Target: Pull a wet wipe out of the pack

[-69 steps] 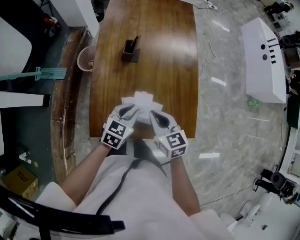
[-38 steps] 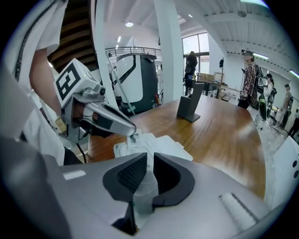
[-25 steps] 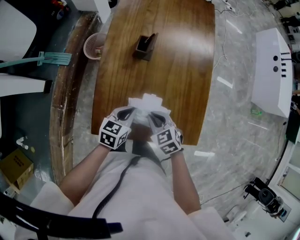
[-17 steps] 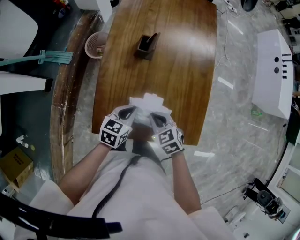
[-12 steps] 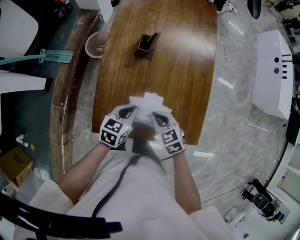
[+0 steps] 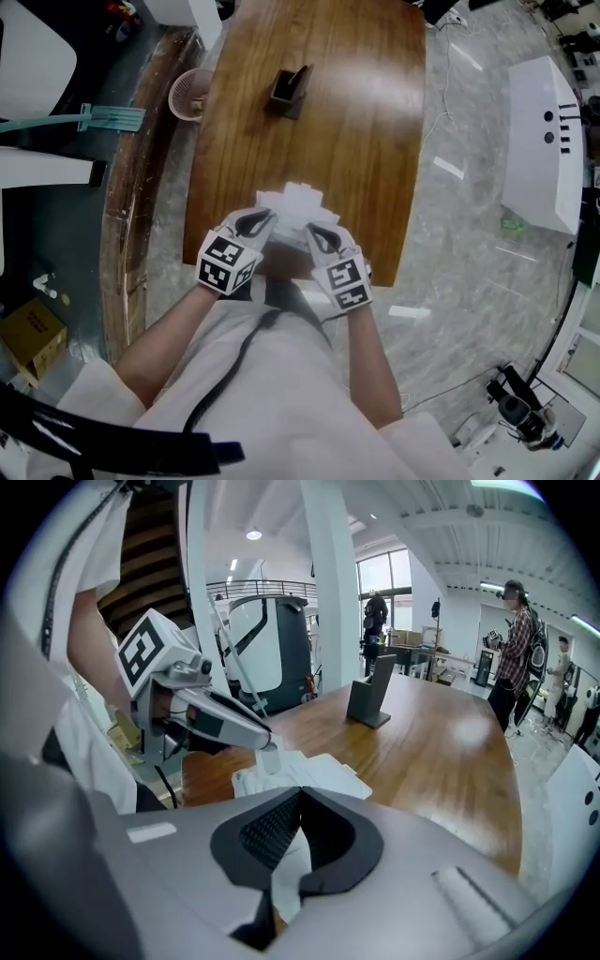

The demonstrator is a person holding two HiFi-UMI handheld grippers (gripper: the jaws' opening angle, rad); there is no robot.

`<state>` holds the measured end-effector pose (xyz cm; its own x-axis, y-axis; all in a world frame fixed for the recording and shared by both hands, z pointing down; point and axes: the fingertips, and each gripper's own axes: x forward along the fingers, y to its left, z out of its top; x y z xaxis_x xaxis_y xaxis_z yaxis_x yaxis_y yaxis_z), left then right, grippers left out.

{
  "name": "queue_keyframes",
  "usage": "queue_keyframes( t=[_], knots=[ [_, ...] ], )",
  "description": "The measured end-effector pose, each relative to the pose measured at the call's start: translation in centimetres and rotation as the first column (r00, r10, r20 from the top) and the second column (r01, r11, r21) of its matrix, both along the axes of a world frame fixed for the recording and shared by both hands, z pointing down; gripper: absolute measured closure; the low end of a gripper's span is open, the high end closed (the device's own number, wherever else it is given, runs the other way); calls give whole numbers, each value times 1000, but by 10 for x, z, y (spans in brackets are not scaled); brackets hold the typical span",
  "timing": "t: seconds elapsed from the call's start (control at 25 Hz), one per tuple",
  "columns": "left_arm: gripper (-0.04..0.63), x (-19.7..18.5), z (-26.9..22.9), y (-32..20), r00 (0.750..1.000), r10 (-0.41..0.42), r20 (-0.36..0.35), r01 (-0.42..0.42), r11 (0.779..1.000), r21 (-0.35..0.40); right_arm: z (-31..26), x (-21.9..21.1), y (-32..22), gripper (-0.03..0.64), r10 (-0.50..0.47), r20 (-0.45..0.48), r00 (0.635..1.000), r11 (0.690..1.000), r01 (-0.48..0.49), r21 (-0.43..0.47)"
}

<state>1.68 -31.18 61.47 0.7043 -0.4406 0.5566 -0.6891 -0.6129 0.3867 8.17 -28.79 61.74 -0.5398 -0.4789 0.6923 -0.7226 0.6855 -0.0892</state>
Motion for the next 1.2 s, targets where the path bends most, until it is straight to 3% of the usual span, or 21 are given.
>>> queue_keyframes(
  t=[1.2],
  knots=[
    [517,10,-45,30,999,20,47,-26,991,134,-32,37,25,607,106,20,994,988,-108,115]
  ],
)
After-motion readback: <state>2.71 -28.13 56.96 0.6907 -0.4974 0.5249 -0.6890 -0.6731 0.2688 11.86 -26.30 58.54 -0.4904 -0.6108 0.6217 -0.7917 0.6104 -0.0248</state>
